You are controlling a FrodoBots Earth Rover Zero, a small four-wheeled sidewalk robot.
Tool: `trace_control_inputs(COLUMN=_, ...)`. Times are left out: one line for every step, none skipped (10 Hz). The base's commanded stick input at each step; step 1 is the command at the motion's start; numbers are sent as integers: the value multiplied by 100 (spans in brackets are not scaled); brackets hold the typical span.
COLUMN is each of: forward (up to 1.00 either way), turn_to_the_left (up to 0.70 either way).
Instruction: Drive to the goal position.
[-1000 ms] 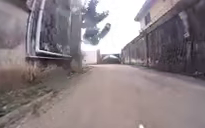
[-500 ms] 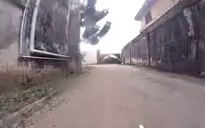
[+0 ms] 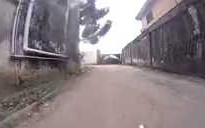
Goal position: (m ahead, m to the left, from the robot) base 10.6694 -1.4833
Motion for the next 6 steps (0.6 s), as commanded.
trace_control_inputs(forward=50, turn_to_the_left=0)
trace_control_inputs(forward=50, turn_to_the_left=0)
trace_control_inputs(forward=50, turn_to_the_left=0)
trace_control_inputs(forward=50, turn_to_the_left=0)
trace_control_inputs(forward=50, turn_to_the_left=0)
trace_control_inputs(forward=50, turn_to_the_left=0)
